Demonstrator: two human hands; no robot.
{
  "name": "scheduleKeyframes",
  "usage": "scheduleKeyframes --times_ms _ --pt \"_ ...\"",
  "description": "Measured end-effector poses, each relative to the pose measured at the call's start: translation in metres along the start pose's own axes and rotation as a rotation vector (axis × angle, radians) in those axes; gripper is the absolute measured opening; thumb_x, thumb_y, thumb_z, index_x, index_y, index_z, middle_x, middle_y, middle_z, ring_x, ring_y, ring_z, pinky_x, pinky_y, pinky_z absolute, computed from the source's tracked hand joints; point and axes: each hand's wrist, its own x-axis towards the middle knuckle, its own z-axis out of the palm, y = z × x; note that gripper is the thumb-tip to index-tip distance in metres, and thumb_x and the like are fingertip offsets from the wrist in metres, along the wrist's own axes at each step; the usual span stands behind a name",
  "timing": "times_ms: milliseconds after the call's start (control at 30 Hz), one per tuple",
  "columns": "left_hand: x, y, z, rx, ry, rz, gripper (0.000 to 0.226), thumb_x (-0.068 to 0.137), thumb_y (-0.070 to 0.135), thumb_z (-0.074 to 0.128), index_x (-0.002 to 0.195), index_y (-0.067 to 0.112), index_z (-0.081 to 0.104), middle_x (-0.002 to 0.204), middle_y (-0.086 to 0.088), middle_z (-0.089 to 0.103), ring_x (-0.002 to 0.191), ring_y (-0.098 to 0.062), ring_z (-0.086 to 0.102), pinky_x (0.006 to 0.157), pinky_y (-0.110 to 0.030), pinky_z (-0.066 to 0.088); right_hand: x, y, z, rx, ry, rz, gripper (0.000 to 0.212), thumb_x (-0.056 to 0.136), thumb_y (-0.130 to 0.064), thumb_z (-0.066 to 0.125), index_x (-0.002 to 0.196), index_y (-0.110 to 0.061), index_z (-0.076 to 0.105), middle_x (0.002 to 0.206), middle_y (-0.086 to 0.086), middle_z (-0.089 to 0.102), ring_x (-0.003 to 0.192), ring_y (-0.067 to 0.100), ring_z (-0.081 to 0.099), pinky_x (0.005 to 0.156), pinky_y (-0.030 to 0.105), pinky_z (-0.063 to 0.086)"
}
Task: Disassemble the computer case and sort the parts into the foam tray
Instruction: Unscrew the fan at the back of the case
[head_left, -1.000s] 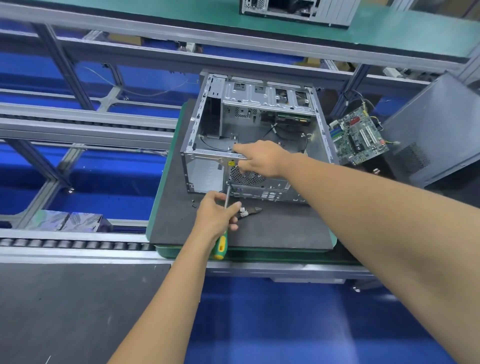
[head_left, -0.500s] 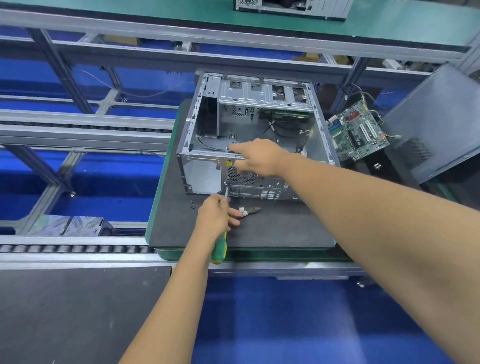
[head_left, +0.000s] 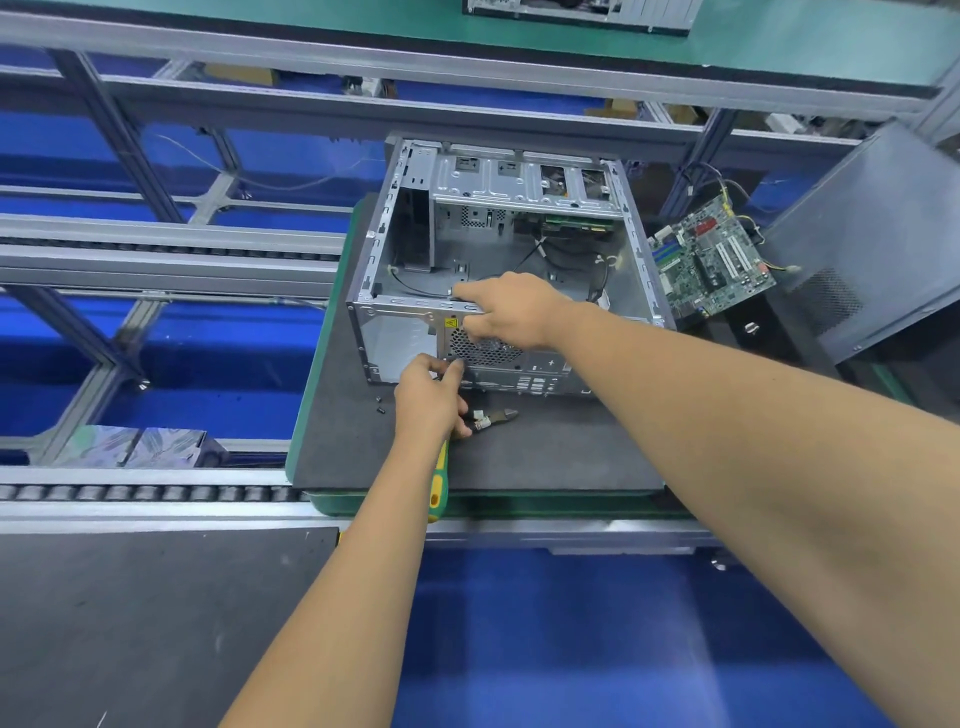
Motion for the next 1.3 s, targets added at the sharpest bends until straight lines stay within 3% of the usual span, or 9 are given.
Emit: scheduleKeyframes --times_ms 167,300,433,633,800,933,1133,1233,1300 --pt "-0.007 -0.002 -0.002 0.083 0.043 0.066 0.022 0.103 0.032 0.054 0.088 0.015 0.051 0.054 -0.013 0.057 0.029 -0.023 0.041 0.036 -0.027 0.040 0.000 0.001 0.001 0.001 0.011 0.002 0.027 0.086 -0.038 0.058 0.105 -0.020 0.054 0.075 0.008 0.061 0.075 0.032 0.056 0.059 0.037 0.034" --pt "-0.014 -0.008 -0.028 0.374 0.064 0.167 0.022 0.102 0.040 0.052 0.087 0.024 0.053 0.067 -0.011 0.065 0.045 -0.030 0.056 0.052 -0.039 0.053 0.001 0.002 0.003 0.001 0.022 -0.010 0.026 0.086 -0.039 0.057 0.105 -0.020 0.054 0.074 0.007 0.061 0.073 0.031 0.056 0.057 0.036 0.033" --pt "-0.012 -0.015 -0.066 0.736 0.173 0.231 0.021 0.104 0.047 0.045 0.096 0.029 0.053 0.085 -0.006 0.063 0.079 -0.034 0.056 0.066 -0.041 0.047 0.001 0.003 0.003 0.017 0.020 -0.001 0.024 0.086 -0.039 0.056 0.102 -0.021 0.054 0.068 0.001 0.056 0.067 0.024 0.053 0.054 0.033 0.030" --pt "-0.014 -0.026 -0.087 1.017 0.209 0.327 0.028 0.108 0.045 0.042 0.117 0.027 0.060 0.095 -0.012 0.068 0.071 -0.032 0.052 0.060 -0.037 0.041 0.001 0.004 0.003 0.030 0.025 0.007 0.025 0.083 -0.041 0.056 0.100 -0.024 0.054 0.062 0.000 0.054 0.063 0.016 0.052 0.054 0.033 0.031" --pt "-0.010 -0.035 -0.085 1.092 0.185 0.323 0.028 0.108 0.040 0.046 0.131 0.029 0.059 0.103 -0.011 0.071 0.083 -0.032 0.066 0.058 -0.033 0.039 0.001 0.005 0.003 0.031 0.024 0.012 0.027 0.082 -0.043 0.053 0.103 -0.026 0.055 0.063 0.002 0.056 0.065 0.022 0.056 0.054 0.031 0.031" --pt "-0.008 -0.041 -0.089 0.971 0.198 0.344 0.029 0.106 0.043 0.048 0.132 0.031 0.054 0.098 -0.010 0.070 0.078 -0.030 0.063 0.061 -0.036 0.046 0.001 0.003 0.003 0.028 0.014 0.016 0.030 0.082 -0.043 0.052 0.105 -0.025 0.056 0.063 0.002 0.057 0.067 0.025 0.057 0.057 0.033 0.036" --pt "-0.011 -0.038 -0.101 0.424 0.294 0.477 0.028 0.103 0.064 0.038 0.102 0.037 0.044 0.059 0.007 0.059 0.059 -0.019 0.059 0.056 -0.037 0.047 0.000 0.002 0.001 0.035 0.002 0.019 0.024 0.085 -0.039 0.055 0.103 -0.023 0.056 0.063 0.002 0.057 0.067 0.024 0.057 0.062 0.036 0.041" --pt "-0.015 -0.023 -0.102 0.155 0.409 0.637 0.015 0.107 0.056 0.039 0.098 0.045 0.043 0.058 0.003 0.058 0.053 -0.016 0.057 0.056 -0.028 0.046 -0.001 0.001 0.001 0.039 0.001 0.023 0.026 0.086 -0.038 0.056 0.106 -0.022 0.057 0.063 0.001 0.056 0.069 0.026 0.058 0.061 0.036 0.040" --pt "-0.017 -0.015 -0.100 -0.014 0.483 0.704 0.012 0.110 0.049 0.039 0.098 0.047 0.042 0.057 0.000 0.055 0.052 -0.025 0.055 0.053 -0.033 0.044 -0.001 0.000 0.000 0.029 0.001 0.023 0.030 0.086 -0.037 0.056 0.112 -0.021 0.057 0.065 0.003 0.059 0.072 0.029 0.060 0.061 0.034 0.041"
